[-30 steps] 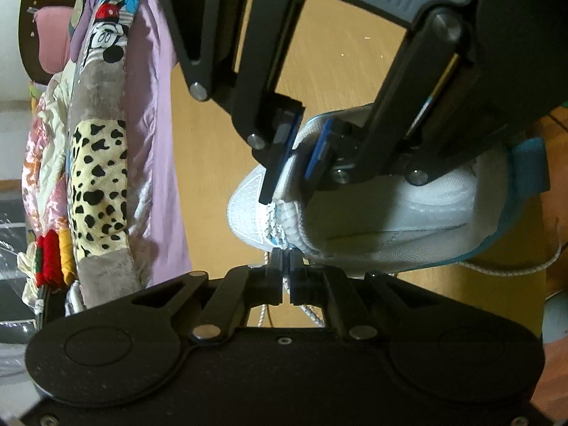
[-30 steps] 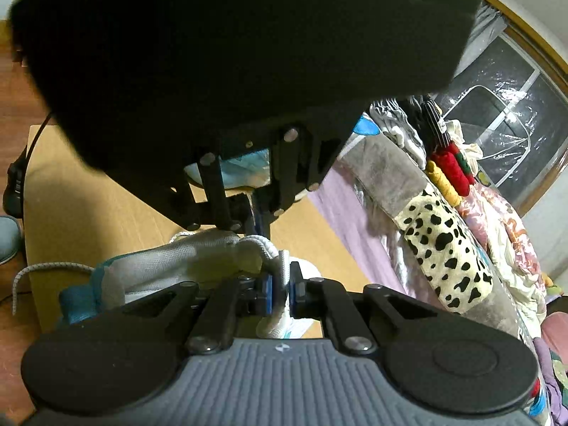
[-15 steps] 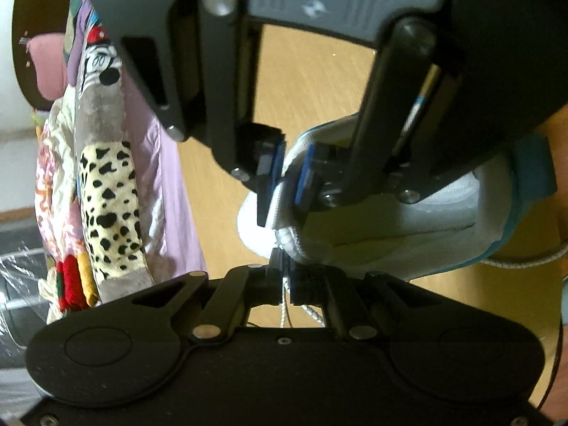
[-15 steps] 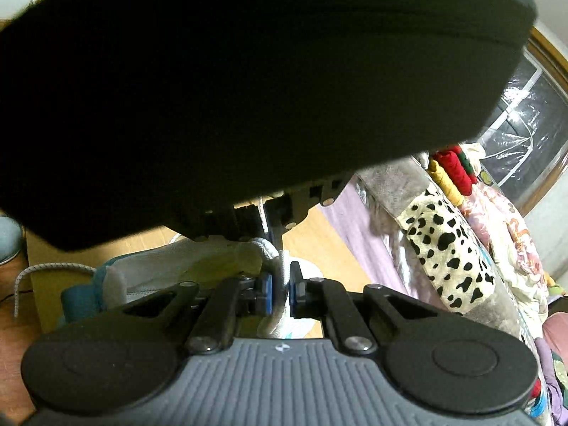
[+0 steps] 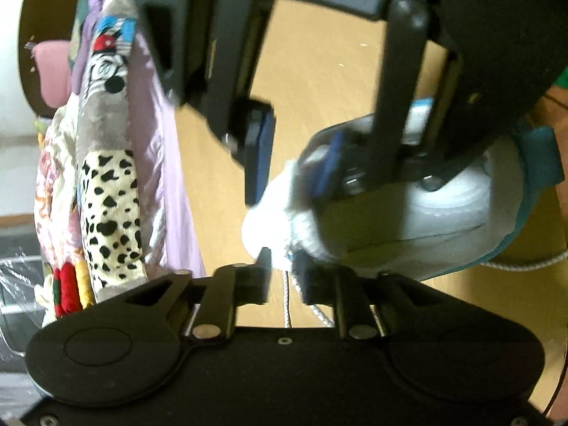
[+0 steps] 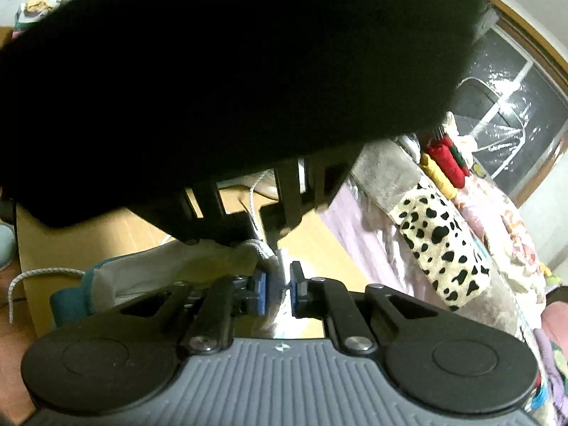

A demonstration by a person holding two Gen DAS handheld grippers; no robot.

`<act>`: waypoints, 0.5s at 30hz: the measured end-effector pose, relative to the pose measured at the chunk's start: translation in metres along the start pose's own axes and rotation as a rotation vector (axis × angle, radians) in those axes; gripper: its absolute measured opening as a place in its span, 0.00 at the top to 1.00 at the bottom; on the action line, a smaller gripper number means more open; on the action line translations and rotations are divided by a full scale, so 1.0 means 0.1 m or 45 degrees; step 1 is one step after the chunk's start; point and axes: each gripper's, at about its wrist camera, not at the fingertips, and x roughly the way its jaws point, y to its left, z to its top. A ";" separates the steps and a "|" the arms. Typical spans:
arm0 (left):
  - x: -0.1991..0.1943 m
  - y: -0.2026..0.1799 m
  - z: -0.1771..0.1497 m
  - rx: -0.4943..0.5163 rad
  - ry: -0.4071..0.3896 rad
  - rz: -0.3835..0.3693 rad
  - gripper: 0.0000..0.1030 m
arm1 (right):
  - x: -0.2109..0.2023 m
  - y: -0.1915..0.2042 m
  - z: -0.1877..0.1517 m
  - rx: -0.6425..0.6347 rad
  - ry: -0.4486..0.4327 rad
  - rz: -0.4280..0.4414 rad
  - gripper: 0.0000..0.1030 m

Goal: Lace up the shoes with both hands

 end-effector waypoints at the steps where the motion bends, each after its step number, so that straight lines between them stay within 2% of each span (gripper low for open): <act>1: -0.01 0.02 -0.01 -0.017 -0.005 -0.003 0.77 | 0.00 0.00 -0.01 0.003 0.006 -0.006 0.75; 4: -0.03 0.06 -0.03 -0.046 -0.018 -0.010 0.70 | -0.01 -0.01 -0.03 0.018 0.022 0.001 0.73; 10: -0.06 0.04 -0.04 -0.083 -0.045 -0.050 0.71 | 0.00 -0.03 -0.07 0.046 0.062 0.027 0.73; 13: -0.05 0.04 -0.04 -0.099 -0.050 -0.083 0.83 | 0.02 -0.05 -0.08 0.059 0.072 0.058 0.82; 14: -0.04 0.04 -0.03 -0.100 -0.052 -0.094 0.88 | 0.01 -0.04 -0.08 0.069 0.074 0.079 0.91; 15: -0.08 0.01 -0.02 -0.099 -0.054 -0.098 0.91 | 0.02 -0.05 -0.08 0.078 0.077 0.091 0.91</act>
